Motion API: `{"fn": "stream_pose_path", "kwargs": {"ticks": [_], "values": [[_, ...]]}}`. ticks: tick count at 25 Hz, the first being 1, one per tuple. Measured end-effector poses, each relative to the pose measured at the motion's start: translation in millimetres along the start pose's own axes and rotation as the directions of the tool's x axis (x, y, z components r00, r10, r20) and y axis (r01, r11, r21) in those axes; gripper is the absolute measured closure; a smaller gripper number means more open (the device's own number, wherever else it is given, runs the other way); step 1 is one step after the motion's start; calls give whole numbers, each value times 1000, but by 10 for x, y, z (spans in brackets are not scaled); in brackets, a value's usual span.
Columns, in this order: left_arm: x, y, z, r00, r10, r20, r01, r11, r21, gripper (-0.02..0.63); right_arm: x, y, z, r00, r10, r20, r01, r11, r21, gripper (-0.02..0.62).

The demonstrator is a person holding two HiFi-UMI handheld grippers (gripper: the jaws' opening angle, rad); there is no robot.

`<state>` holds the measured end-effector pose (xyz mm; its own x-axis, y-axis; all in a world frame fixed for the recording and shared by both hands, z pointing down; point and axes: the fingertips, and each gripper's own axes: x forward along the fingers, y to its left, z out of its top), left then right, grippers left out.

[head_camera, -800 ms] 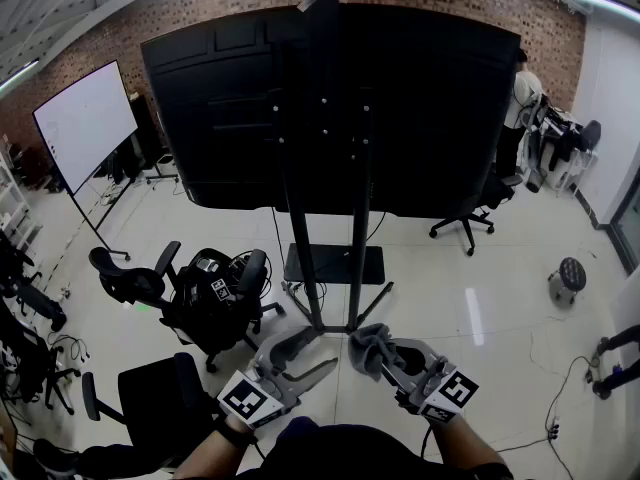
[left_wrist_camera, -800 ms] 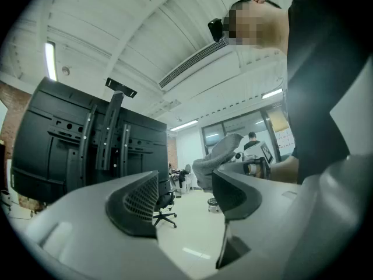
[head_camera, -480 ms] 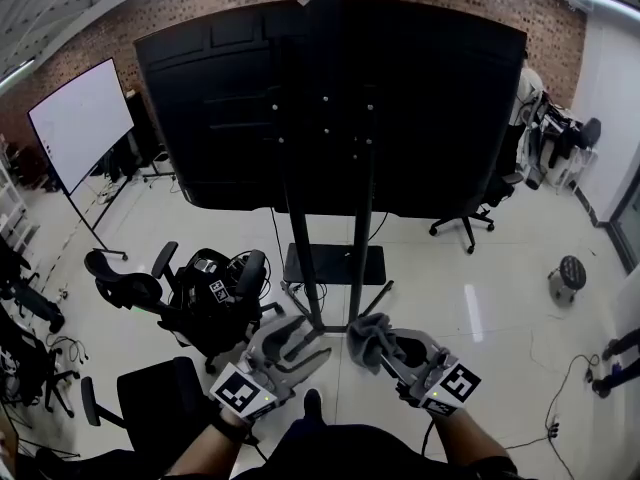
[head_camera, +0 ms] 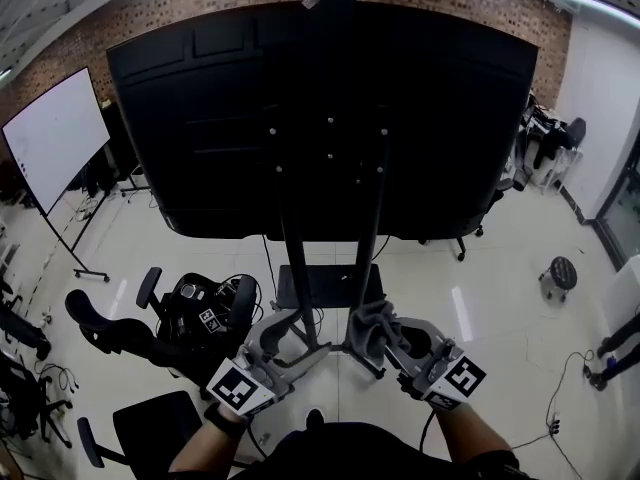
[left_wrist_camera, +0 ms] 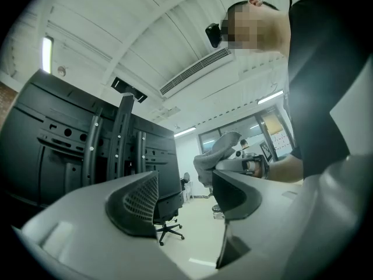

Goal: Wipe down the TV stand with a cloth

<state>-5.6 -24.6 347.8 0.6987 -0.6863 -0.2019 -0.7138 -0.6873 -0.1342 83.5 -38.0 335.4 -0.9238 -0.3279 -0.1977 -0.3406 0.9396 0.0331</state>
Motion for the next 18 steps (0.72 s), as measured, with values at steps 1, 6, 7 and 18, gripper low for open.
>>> {"fn": "stream_pose_path", "kwargs": {"ticks": [1, 6, 7, 18], "values": [[14, 126, 10, 1000, -8, 5, 7, 1000, 7, 296, 113, -73, 5, 1000, -9, 4, 9, 1000, -8, 560], [77, 688, 109, 998, -63, 16, 63, 997, 34, 296, 666, -355, 117, 999, -45, 22, 46, 996, -77, 560], [92, 780, 149, 997, -78, 19, 77, 996, 44, 296, 765, -399, 160, 998, -50, 24, 52, 994, -96, 560], [542, 1332, 838, 980, -170, 104, 150, 973, 173, 296, 1389, -941, 916, 994, -81, 70, 99, 945, -311, 560]]}}
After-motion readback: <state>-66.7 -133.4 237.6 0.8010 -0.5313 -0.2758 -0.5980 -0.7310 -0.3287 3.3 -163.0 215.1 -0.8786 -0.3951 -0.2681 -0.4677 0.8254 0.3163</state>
